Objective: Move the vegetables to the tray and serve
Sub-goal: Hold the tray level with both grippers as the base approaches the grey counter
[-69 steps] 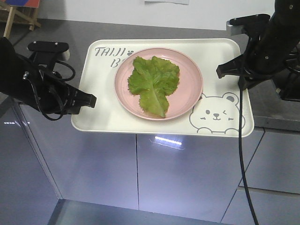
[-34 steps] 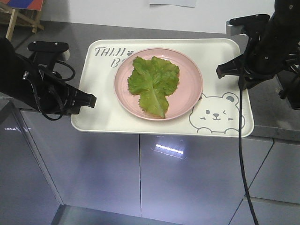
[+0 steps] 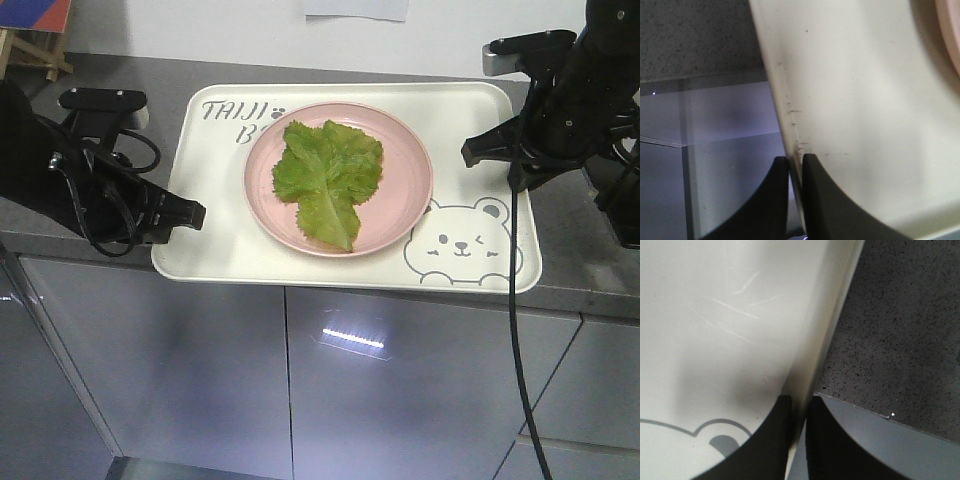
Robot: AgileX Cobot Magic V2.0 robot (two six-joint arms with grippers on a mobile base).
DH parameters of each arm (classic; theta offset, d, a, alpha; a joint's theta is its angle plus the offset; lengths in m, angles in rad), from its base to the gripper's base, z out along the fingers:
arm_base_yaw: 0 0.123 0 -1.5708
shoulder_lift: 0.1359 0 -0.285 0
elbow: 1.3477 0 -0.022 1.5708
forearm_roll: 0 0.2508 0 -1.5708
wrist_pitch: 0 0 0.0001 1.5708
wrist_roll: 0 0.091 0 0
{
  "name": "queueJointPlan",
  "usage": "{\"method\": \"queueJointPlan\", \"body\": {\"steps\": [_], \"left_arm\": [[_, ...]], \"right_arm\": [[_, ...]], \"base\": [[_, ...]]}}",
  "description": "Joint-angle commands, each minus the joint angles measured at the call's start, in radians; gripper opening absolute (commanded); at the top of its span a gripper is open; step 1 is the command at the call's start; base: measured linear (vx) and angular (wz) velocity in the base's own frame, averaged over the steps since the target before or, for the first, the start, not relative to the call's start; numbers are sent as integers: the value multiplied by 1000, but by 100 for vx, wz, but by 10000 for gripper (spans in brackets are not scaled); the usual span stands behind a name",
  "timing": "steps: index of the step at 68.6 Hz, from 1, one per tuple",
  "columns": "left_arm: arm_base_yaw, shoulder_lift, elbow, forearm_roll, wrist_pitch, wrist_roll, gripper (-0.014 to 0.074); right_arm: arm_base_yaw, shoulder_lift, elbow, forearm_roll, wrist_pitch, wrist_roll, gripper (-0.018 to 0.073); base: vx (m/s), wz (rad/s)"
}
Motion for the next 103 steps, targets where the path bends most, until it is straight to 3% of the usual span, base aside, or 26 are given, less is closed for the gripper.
{"method": "queueJointPlan", "body": {"steps": [1, 103], "left_arm": [[-19, -45, -33, -92, -122, 26, -6], [-19, -45, -33, -93, -122, 26, -6]], "right_arm": [[17, -55, -27, 94, 12, -35, 25], [17, -55, -27, 94, 12, -35, 25]], "base": [[8, -6], [8, -5]]}}
